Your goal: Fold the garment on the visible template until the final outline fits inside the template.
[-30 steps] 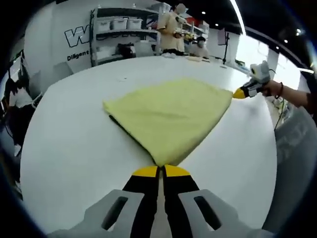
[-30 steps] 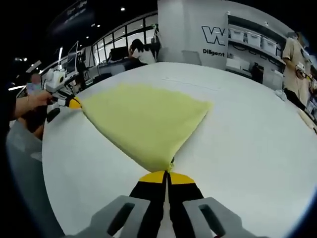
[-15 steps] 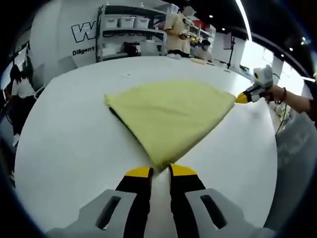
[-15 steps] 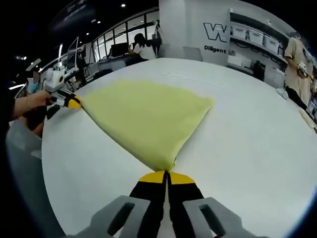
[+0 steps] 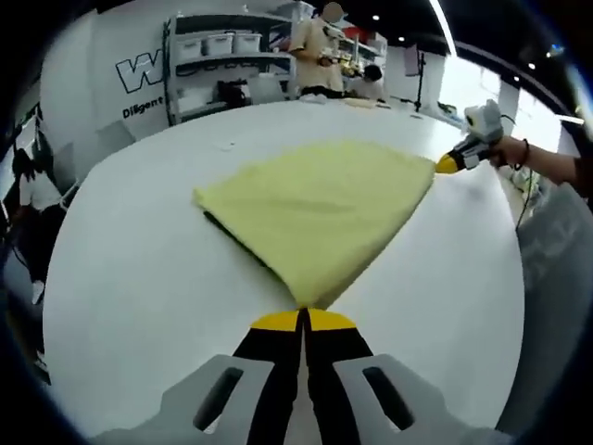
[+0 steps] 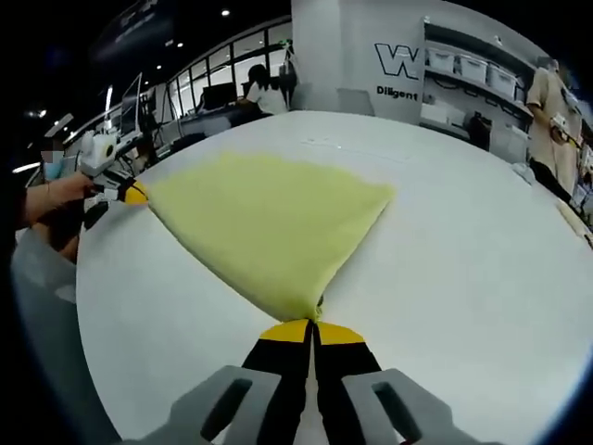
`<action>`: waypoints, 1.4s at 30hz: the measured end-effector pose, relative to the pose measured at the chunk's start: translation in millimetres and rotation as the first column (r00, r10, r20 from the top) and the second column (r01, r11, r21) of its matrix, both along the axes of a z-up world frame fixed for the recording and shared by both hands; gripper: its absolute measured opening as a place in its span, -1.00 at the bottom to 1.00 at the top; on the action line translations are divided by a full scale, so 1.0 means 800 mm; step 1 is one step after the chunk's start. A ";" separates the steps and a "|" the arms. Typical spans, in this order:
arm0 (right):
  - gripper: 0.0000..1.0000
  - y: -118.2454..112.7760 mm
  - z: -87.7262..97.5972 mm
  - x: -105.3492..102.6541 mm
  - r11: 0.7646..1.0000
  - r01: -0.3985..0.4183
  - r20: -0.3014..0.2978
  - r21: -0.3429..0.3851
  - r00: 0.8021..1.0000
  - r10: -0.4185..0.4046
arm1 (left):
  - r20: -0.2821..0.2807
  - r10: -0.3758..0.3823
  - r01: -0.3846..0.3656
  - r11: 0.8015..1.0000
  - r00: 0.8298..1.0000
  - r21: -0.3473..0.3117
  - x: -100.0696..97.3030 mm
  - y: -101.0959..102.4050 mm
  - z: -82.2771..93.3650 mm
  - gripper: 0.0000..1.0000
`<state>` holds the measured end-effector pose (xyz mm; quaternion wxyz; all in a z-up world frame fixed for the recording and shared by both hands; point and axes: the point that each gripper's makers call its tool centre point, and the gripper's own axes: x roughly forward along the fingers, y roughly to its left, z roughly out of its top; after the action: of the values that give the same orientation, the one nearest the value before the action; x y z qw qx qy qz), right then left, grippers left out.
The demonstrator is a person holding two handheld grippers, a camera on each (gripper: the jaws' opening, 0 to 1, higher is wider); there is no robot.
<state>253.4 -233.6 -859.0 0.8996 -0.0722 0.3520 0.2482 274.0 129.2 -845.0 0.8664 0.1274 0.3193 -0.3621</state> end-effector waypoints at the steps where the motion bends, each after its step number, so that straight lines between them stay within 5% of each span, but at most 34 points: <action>1: -1.00 0.000 0.000 0.000 1.000 -0.001 0.000 -0.001 1.000 0.001 | 0.003 -0.001 0.001 1.000 1.000 -0.001 0.000 0.000 0.001 -1.00; 18: -1.00 0.001 0.001 -0.002 1.000 0.008 -0.008 0.008 1.000 -0.008 | 0.028 0.028 -0.026 0.999 0.999 -0.038 0.010 -0.008 0.016 -1.00; 26: -1.00 0.002 -0.003 -0.003 1.000 0.014 -0.024 0.017 1.000 -0.014 | -0.054 0.101 -0.105 0.991 0.993 -0.082 -0.004 -0.003 -0.003 -1.00; 42: -1.00 0.003 -0.006 -0.007 1.000 0.012 -0.039 0.020 0.999 -0.012 | -0.101 0.147 -0.161 0.976 0.984 -0.145 0.000 -0.014 -0.019 -0.85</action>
<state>248.0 -230.9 -863.7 0.8948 -0.0563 0.3673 0.2476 274.2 118.1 -859.9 0.8839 0.0191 0.3382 -0.3225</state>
